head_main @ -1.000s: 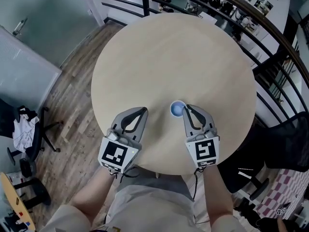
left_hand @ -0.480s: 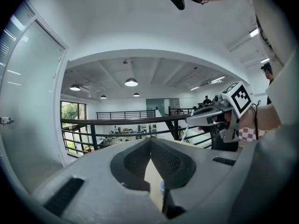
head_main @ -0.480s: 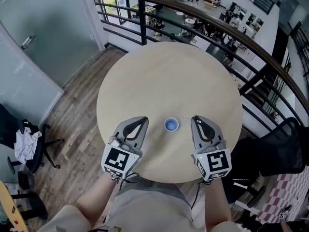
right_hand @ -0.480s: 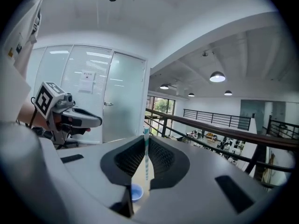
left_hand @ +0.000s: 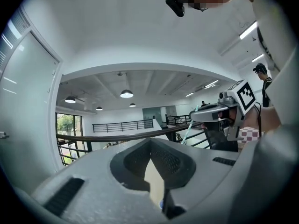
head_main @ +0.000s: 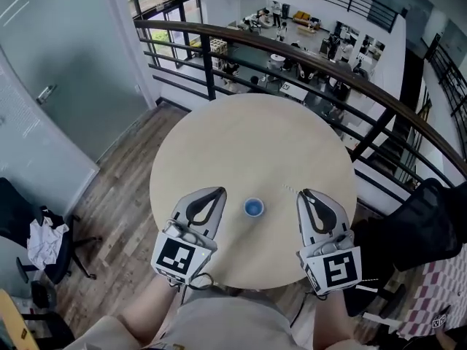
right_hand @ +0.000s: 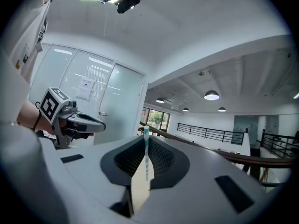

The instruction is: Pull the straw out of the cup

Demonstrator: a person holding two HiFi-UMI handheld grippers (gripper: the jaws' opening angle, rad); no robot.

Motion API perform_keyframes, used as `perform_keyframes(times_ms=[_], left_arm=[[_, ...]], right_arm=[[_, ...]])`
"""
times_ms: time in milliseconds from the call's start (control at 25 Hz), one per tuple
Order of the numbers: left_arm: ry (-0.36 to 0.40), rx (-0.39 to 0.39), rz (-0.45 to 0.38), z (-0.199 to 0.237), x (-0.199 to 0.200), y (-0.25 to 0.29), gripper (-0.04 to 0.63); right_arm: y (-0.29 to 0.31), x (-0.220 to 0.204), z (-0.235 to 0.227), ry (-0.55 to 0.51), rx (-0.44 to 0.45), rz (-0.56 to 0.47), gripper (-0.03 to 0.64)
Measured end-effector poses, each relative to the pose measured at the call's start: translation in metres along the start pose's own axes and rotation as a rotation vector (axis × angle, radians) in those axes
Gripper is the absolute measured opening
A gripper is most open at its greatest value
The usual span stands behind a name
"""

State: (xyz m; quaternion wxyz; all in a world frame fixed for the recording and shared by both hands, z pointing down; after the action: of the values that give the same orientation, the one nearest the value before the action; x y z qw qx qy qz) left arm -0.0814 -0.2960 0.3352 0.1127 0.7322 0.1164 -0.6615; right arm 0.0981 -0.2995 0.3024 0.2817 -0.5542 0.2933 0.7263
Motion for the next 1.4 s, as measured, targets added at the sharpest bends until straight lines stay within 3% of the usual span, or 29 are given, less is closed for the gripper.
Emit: perform_keyframes(times_ms=[400, 720, 920, 1120, 1400], left_arm=[[0.042, -0.018, -0.098, -0.006, 0.049, -0.015, 0.014], [0.010, -0.047, -0.137, -0.017, 0.073, -0.044, 0.014], [0.016, -0.025, -0.117, -0.022, 0.065, -0.057, 0.014], [0.120, 0.030, -0.107, -0.023, 0.044, -0.059, 0.014], [0.090, 0.028, -0.080, -0.029, 0.034, -0.061, 0.014]], right_arm=[[-0.039, 0.046, 0.006, -0.037, -0.048, -0.074, 0.035], [-0.053, 0.073, 0.039, -0.098, 0.008, -0.082, 0.035], [-0.058, 0.060, 0.057, -0.029, 0.067, -0.079, 0.035], [-0.055, 0.043, 0.067, 0.010, 0.071, -0.076, 0.035], [-0.055, 0.033, 0.063, 0.021, 0.054, -0.081, 0.035]])
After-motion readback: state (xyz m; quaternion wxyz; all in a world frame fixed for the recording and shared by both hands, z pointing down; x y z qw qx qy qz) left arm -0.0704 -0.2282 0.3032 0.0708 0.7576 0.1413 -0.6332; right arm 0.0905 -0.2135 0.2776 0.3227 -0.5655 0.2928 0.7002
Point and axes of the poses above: the fingertips, and each gripper's own axes: y forward along the fingers, z to its left, x out of its top, the point moved 3 cm from there along -y, backward along the fingers, and after that the axes turned 13 degrees about x, right-handed, at the moved point
